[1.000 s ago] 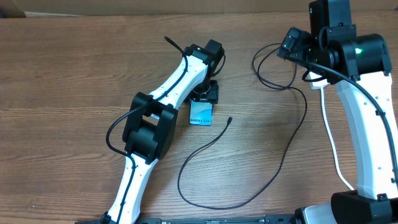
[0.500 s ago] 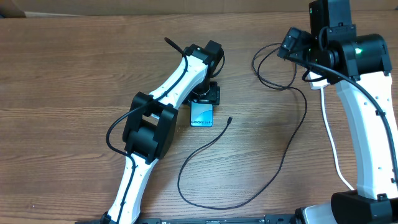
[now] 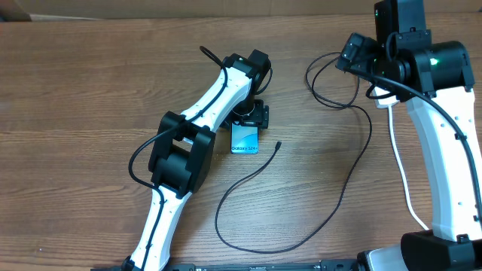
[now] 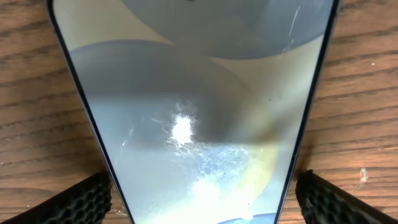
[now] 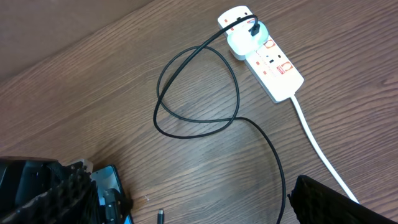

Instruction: Plug charger to phone and switch on socket

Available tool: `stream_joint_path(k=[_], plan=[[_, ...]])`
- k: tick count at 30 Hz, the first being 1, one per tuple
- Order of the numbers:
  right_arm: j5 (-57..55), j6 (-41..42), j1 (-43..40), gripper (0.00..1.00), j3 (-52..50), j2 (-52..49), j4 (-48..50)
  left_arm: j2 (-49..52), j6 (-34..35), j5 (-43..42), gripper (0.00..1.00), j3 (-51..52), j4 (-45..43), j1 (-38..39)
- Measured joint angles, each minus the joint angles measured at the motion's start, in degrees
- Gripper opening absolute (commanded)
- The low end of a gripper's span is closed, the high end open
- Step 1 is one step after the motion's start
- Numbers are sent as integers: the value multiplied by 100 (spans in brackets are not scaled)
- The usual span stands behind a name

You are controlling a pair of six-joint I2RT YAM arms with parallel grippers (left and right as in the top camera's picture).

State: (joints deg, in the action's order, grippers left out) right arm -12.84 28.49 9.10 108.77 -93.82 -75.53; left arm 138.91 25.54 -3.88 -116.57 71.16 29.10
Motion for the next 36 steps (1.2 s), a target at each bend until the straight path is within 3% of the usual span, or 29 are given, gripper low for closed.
stream_joint_path(k=[16, 36], plan=[[0, 2, 0, 100, -2, 0, 7, 0, -2, -20, 73, 0, 83, 2], [-2, -2, 0, 100, -2, 0, 7, 9, 87, -22, 73, -52, 173, 0]])
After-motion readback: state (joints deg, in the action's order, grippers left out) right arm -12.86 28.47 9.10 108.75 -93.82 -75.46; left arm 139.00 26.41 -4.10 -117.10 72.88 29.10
